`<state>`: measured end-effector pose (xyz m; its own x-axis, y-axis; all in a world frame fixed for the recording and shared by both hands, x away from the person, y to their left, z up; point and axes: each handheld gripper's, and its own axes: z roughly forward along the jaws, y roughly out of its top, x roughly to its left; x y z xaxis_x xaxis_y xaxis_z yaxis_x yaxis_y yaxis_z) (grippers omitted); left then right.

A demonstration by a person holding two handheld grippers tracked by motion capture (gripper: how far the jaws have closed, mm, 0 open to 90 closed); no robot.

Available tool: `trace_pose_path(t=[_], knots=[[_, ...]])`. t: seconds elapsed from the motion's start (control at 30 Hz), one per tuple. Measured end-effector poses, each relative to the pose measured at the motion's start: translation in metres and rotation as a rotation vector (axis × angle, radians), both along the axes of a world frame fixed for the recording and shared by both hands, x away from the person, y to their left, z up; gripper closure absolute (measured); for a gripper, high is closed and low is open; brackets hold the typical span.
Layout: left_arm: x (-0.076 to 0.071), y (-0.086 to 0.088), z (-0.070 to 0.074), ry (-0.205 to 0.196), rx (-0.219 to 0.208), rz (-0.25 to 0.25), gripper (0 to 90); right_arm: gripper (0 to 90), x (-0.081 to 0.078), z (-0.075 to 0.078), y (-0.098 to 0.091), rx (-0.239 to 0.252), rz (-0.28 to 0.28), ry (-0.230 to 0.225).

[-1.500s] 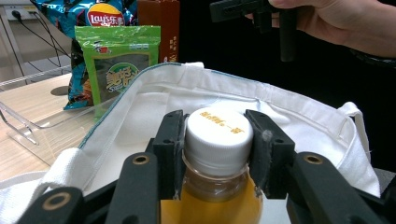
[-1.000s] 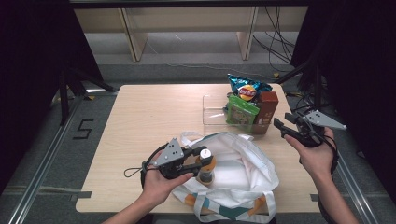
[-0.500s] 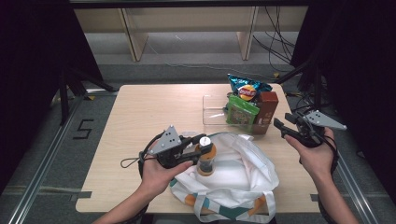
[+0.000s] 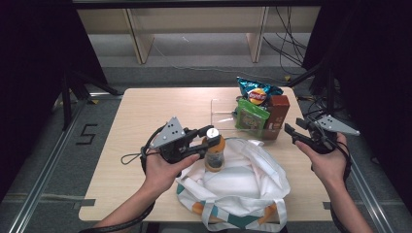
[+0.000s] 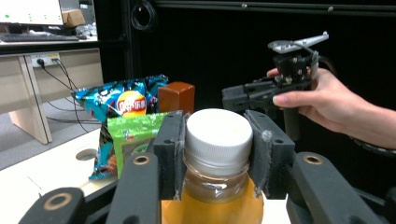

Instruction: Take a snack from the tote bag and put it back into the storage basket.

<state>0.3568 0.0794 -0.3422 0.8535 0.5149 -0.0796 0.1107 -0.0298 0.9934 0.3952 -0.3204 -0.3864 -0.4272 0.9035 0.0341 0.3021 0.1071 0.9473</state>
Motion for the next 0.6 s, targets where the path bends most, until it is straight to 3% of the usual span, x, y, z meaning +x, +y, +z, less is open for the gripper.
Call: trace_pose_path(t=[0.6], knots=[[0.015, -0.004, 0.02, -0.02, -0.025, 0.019, 59.2, 48.8, 0.0, 0.0, 0.001, 0.003, 0.0, 0.003]])
